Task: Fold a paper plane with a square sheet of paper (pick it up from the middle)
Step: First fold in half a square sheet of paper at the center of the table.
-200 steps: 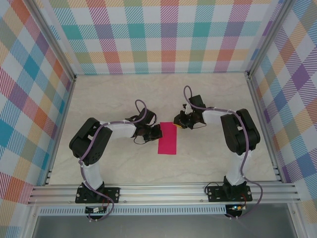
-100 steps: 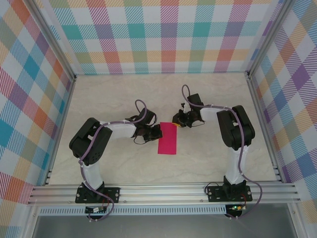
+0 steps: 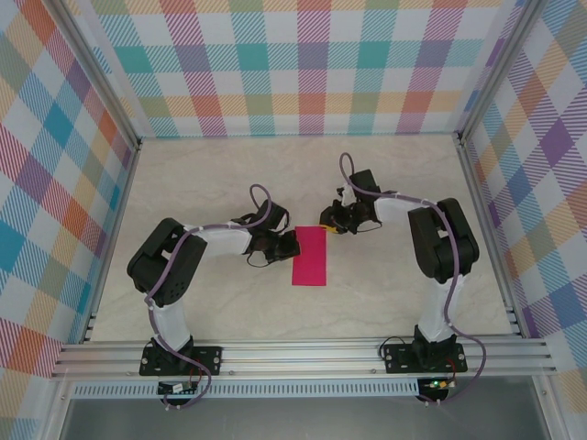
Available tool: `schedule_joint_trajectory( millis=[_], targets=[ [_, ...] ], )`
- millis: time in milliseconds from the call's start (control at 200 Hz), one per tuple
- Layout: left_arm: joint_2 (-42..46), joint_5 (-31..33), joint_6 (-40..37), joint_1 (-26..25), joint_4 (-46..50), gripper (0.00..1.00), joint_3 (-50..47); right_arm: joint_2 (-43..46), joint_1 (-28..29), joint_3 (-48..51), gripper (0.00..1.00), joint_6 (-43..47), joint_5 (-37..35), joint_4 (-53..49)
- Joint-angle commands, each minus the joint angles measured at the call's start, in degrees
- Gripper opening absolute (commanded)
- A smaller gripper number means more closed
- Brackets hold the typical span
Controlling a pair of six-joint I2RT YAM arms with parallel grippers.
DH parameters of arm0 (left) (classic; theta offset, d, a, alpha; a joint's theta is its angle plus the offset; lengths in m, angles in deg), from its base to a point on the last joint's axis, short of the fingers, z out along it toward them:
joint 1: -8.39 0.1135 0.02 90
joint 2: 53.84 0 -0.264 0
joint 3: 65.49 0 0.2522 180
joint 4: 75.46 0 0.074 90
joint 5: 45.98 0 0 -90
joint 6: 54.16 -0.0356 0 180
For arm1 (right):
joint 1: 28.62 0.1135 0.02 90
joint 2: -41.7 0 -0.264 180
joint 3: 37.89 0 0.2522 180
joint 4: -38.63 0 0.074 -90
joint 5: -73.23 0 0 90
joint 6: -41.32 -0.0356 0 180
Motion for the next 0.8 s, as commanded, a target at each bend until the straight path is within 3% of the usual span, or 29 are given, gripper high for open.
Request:
schedule_joint_trajectory(
  millis=[0, 335, 795],
  targets=[
    [2.1, 0.8, -0.7, -0.4, 7.3, 0.04, -0.1, 4.9, 0.6, 2.9, 0.22, 0.2, 1.0, -2.7],
    [7.5, 2.9, -1.5, -0.4, 9.9, 0.23, 1.1, 10.5, 2.9, 10.6, 0.25, -1.6, -1.7, -2.3],
    [14.0, 1.8, 0.3, 1.5, 8.2, 0.36, -3.3, 18.5, 5.6, 15.4, 0.3, -4.7, -5.7, -3.0]
  ],
)
